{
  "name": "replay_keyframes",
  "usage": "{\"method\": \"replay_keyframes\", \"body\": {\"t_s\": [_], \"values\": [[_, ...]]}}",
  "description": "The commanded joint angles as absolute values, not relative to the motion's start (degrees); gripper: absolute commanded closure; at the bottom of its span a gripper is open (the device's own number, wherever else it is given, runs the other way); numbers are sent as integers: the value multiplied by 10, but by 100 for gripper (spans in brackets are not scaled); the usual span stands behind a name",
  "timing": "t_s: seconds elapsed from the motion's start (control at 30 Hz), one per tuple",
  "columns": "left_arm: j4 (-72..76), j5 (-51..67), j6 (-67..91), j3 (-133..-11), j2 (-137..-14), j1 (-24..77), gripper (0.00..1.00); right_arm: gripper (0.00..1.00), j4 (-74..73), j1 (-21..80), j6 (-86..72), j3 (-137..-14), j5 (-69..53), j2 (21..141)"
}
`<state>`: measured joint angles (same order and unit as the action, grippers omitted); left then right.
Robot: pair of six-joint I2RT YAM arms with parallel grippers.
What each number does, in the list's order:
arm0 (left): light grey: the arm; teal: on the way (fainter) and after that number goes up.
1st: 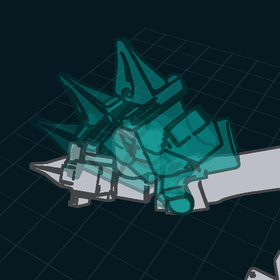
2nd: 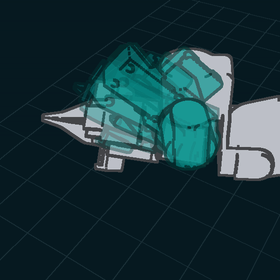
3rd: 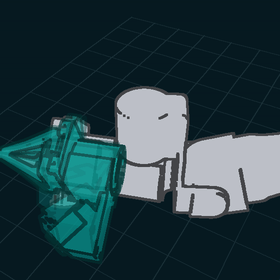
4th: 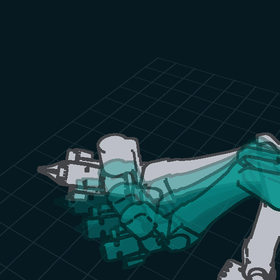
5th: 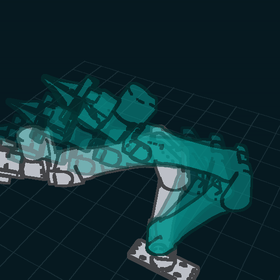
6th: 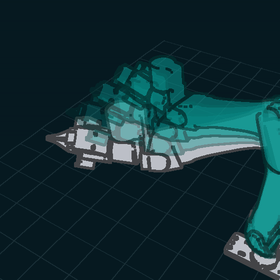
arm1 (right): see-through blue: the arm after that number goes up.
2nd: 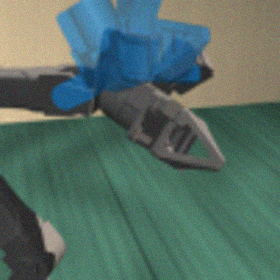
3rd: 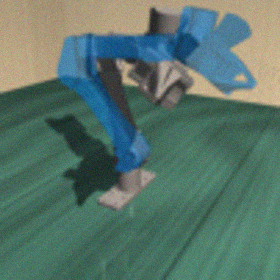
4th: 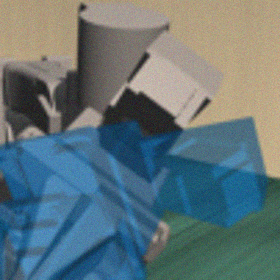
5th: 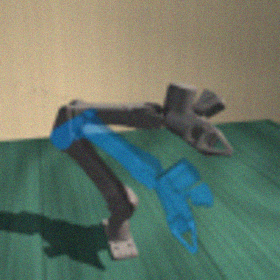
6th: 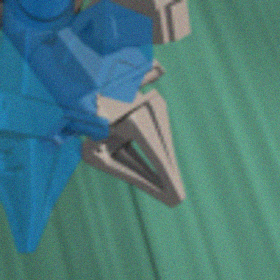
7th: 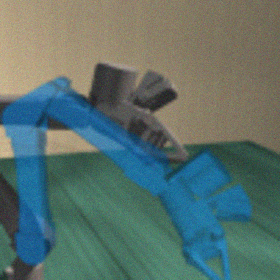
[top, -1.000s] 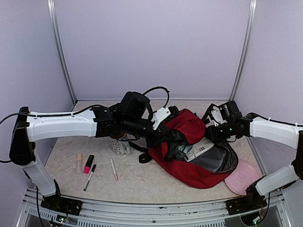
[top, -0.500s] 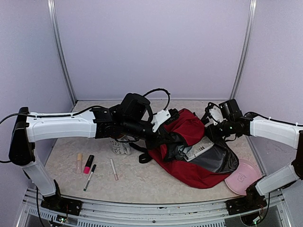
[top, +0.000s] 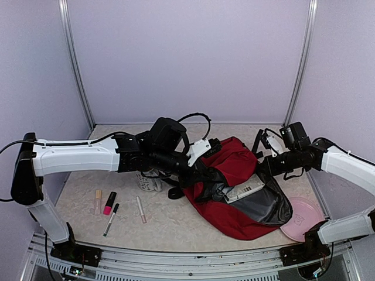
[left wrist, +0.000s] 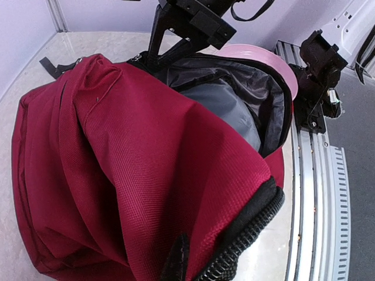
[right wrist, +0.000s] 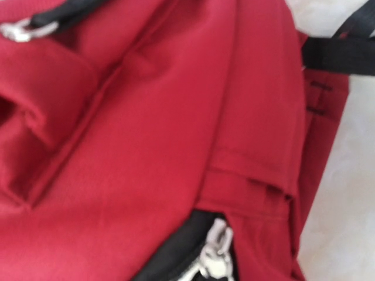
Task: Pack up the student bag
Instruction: Pick up the largest pocket of the bag from the student bag, then hold the largest pocket of the student bag.
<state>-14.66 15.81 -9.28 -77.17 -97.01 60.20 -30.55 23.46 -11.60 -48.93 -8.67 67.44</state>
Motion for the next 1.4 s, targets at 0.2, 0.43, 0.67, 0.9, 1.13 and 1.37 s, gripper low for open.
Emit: {"method": "replay_keyframes", "body": {"t_s": [0.2, 0.43, 0.67, 0.9, 1.13, 1.37], "values": [[-119, 181, -69, -795, -979, 606, 100, 100, -382, 231, -172, -527, -108, 671], [-140, 209, -98, -823, -994, 620, 100, 100, -401, 231, -184, -531, -99, 662], [-291, 299, -311, -828, -976, 723, 33, 100, -407, 231, -171, -544, -38, 664], [-384, 403, -426, -918, -962, 709, 10, 100, -388, 231, -132, -581, 15, 706], [-212, 442, -279, -953, -983, 578, 11, 100, -368, 231, -85, -631, -5, 728], [-243, 323, -47, -1273, -1296, 481, 33, 100, -384, 231, -75, -639, -8, 724]]}}
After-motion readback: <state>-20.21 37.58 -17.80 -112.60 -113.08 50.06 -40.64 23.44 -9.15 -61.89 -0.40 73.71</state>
